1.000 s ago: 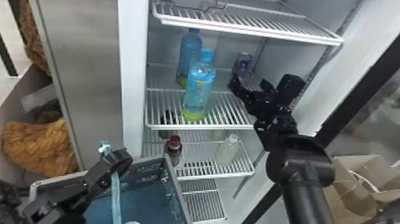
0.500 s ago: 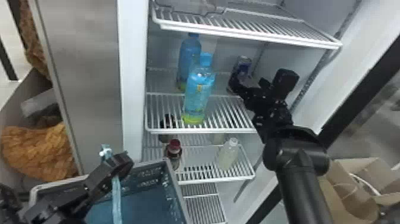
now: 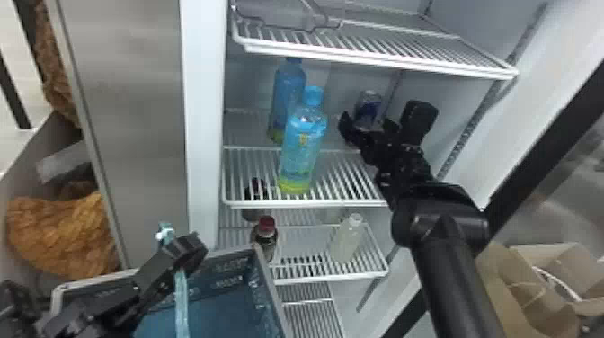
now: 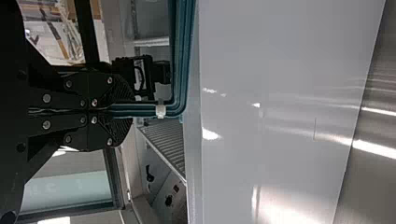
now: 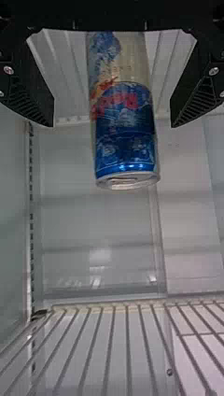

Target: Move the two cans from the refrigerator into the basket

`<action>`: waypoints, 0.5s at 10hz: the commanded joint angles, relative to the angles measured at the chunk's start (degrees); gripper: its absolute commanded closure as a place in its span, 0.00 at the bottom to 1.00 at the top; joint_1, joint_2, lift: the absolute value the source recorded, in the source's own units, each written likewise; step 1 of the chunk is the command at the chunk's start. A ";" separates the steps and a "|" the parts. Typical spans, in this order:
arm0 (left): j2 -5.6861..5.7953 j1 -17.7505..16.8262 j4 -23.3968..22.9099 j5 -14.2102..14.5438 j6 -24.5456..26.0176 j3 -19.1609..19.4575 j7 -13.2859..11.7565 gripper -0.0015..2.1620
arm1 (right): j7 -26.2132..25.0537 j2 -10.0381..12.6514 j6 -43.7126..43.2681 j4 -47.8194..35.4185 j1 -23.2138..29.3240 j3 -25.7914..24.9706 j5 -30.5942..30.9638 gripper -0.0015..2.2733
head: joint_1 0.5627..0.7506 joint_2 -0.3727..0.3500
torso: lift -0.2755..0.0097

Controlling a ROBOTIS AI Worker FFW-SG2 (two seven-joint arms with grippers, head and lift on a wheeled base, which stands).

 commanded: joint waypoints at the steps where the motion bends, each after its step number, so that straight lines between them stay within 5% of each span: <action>1: 0.04 -0.17 0.12 0.08 -0.13 -0.14 0.00 0.56 | -0.07 -0.08 0.01 1.19 -0.75 0.11 0.21 0.06 | 0.33 0.13 | 0.84; 3: 0.13 -0.17 0.26 0.19 -0.13 -0.26 0.00 0.56 | -0.07 -0.17 0.15 2.17 -1.45 0.00 0.10 0.15 | 0.32 0.13 | 0.84; 5: 0.22 -0.17 0.26 0.31 -0.13 -0.26 0.00 0.56 | 0.01 -0.44 1.41 2.59 -1.88 -0.12 0.44 0.49 | 0.33 0.13 | 0.84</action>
